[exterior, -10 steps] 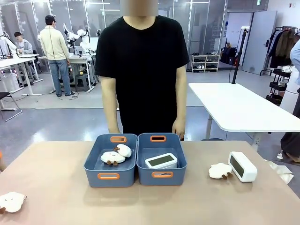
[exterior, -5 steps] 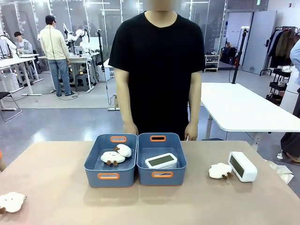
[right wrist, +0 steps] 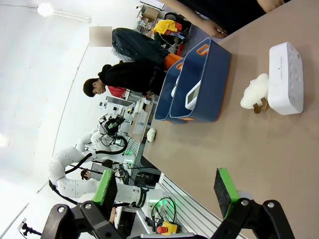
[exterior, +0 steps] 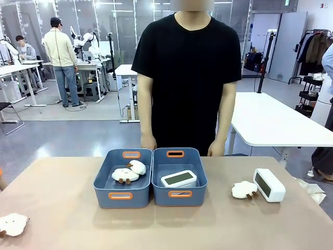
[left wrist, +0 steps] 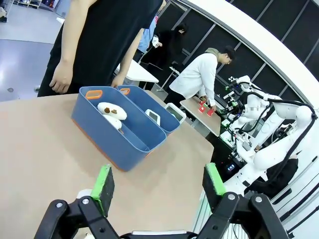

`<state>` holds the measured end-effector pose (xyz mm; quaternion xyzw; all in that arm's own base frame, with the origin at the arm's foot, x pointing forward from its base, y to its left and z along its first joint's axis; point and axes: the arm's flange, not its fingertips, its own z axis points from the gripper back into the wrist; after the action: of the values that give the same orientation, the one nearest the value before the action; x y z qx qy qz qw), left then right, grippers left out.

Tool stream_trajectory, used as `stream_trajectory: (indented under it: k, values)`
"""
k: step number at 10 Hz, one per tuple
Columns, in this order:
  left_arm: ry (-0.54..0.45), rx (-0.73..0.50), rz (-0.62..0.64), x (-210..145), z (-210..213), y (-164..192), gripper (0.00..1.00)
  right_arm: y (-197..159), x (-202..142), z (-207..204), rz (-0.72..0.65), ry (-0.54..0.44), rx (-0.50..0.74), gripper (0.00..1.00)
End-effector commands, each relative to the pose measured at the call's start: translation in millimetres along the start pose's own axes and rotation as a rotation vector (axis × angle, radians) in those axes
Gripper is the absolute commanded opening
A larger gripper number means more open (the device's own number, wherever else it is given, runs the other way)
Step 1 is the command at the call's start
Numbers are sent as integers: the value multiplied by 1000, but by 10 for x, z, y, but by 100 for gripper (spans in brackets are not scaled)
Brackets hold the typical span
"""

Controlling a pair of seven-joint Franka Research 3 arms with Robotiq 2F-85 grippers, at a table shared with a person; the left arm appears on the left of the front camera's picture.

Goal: Sort the digital clocks into the basket.
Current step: Pick up the Digital clock from the table and place it into the empty Plastic storage basket.

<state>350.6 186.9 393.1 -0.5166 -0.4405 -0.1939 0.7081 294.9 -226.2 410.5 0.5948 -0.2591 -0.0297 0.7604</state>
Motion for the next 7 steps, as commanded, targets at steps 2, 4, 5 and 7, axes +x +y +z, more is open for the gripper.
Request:
stream_trajectory:
  k: [2, 4, 5, 7]
  values:
    - [-9, 28, 0, 9, -36, -39, 91, 11, -2, 5, 7, 1, 9, 100]
    - [-9, 28, 0, 9, -36, -39, 91, 11, -2, 5, 7, 1, 9, 100]
    - [-9, 28, 0, 9, -36, -39, 91, 11, -2, 5, 7, 1, 9, 100]
    - [-9, 28, 0, 9, -36, -39, 91, 11, -2, 5, 7, 1, 9, 100]
